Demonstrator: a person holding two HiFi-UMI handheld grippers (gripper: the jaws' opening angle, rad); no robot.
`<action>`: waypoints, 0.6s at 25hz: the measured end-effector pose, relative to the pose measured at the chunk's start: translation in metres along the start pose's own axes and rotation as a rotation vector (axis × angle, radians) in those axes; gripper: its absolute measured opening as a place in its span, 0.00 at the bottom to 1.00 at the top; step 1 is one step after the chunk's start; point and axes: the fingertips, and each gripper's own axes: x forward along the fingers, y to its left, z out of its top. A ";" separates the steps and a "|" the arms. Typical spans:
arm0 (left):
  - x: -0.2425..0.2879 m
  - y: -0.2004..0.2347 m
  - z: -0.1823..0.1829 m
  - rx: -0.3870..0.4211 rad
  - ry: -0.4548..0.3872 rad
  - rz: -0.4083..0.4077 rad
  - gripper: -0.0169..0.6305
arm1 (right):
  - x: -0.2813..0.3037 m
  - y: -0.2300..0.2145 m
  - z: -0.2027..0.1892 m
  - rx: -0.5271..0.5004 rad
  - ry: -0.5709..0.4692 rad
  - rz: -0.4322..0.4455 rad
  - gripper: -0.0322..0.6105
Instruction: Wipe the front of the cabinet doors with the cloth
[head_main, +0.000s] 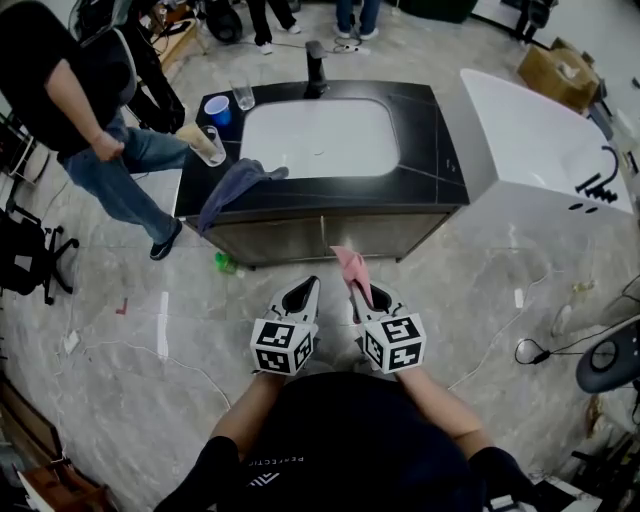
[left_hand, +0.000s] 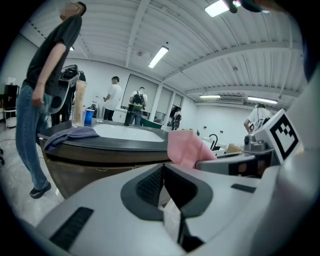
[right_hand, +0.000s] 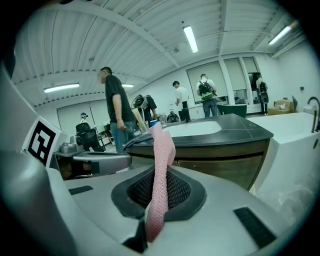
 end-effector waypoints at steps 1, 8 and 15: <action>-0.001 -0.002 -0.001 0.001 0.001 -0.002 0.04 | -0.001 0.001 -0.001 -0.002 -0.004 0.001 0.11; -0.008 -0.005 -0.005 0.005 0.005 0.005 0.04 | -0.004 0.005 -0.001 -0.007 -0.026 0.003 0.11; -0.015 0.004 -0.008 -0.010 0.001 0.028 0.04 | -0.002 0.016 -0.003 -0.025 -0.021 0.023 0.11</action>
